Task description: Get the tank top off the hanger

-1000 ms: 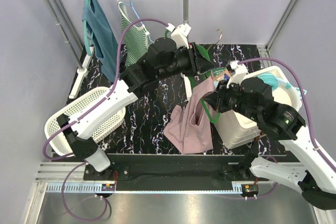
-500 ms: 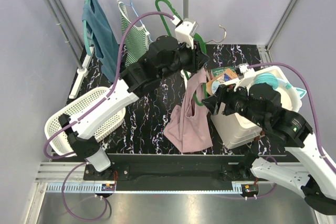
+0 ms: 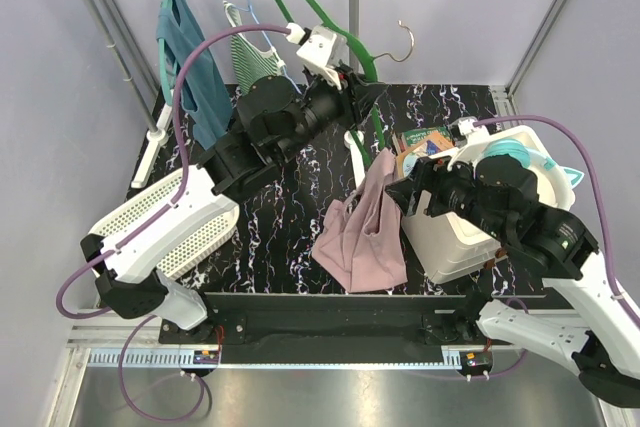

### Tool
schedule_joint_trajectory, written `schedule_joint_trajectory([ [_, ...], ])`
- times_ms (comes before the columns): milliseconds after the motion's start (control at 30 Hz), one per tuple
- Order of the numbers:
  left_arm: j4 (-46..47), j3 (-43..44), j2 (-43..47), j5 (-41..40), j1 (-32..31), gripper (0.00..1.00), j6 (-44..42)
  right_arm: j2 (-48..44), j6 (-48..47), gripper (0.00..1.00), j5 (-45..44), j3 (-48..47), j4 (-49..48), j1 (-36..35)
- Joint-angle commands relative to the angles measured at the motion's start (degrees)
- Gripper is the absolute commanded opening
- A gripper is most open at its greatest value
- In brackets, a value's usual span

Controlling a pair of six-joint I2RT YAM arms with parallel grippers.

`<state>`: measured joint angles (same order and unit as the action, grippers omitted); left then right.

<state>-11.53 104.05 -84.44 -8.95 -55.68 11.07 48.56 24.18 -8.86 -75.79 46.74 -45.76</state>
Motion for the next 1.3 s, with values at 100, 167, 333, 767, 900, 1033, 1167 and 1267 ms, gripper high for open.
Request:
schedule_joint_trajectory([
  [100, -8.0, 6.3, 1.6, -10.2, 1.2, 0.0, 24.8, -0.2, -0.7, 0.8, 7.8, -2.1, -3.9, -0.3],
  [167, -10.0, 5.8, 1.9, -9.2, 2.0, 0.0, 27.8, -0.7, -0.6, 0.79, 8.8, -2.3, -5.4, -0.4],
  [333, -3.2, 5.4, 1.7, -0.4, 0.7, 0.0, 8.1, 0.0, -1.2, 0.79, 10.5, -2.9, -5.4, -0.3],
  [767, -6.6, 2.3, 4.5, 3.8, -1.2, 0.0, -24.1, -1.3, 2.4, 0.78, 9.8, -0.7, -4.3, -0.3],
  [900, -4.6, 4.3, 3.6, 1.3, -1.2, 0.0, -19.4, 1.4, 1.6, 0.77, 12.4, -2.6, -4.6, -0.4],
  [1033, -8.2, 9.6, 2.4, -11.9, -0.6, 0.0, 3.7, 2.9, 1.1, 0.76, 16.9, -3.4, -5.8, -0.4],
  [1167, -11.0, 7.9, 2.9, -9.7, 0.9, 0.0, 22.6, 2.2, 1.7, 0.75, 16.9, -2.8, -8.0, -0.3],
  [1267, -10.9, 5.5, 3.1, -6.3, 1.9, 0.0, 32.4, 1.4, 1.2, 0.73, 16.3, -2.8, -8.9, -0.3],
])
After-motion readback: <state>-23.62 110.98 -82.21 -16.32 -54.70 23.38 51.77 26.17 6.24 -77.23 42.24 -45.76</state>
